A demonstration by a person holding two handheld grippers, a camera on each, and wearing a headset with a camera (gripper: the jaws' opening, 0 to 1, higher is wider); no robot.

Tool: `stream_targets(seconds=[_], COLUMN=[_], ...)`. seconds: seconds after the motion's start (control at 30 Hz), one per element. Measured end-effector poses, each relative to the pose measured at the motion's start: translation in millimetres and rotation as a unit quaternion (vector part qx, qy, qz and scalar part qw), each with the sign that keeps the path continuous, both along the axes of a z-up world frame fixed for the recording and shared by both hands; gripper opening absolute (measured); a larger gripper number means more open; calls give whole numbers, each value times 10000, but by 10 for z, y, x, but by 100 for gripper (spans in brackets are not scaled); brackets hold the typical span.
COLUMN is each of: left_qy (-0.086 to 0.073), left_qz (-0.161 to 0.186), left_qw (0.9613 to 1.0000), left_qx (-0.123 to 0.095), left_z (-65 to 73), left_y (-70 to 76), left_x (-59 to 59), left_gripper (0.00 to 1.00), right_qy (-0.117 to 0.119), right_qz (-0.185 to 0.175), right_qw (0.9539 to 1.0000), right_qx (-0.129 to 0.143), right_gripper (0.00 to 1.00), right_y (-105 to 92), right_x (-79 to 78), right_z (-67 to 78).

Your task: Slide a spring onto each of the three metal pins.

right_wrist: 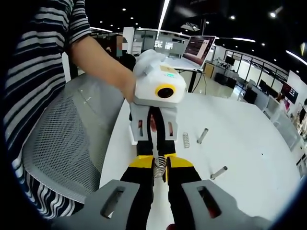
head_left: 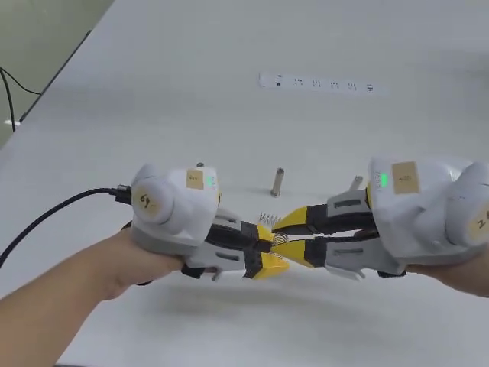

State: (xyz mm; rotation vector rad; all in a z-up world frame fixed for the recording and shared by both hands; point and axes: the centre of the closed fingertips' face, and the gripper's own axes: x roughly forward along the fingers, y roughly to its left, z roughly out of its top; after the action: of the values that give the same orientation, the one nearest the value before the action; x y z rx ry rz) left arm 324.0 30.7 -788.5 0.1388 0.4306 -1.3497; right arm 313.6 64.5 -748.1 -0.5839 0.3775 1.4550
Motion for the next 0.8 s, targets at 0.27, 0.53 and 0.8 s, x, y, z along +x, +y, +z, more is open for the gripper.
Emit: stream_targets(seconds=[0.27,0.53,0.8], left_qy=[-83,5,44], left_qz=[52,236,453], left_qw=[9999,9997,9990], left_qx=[42,-72,-22], left_z=[26,72,38], left_y=[8,50,123], left_x=[23,67,111], left_gripper=[3,6,13], right_qy=[-114,-216,-281], right_qz=[92,161,164], right_qw=[9999,9996,9994], right_qx=[-25,-25,-92], right_gripper=[7,7,7], right_y=[49,55,45], right_x=[15,39,73], right_z=[33,69,58])
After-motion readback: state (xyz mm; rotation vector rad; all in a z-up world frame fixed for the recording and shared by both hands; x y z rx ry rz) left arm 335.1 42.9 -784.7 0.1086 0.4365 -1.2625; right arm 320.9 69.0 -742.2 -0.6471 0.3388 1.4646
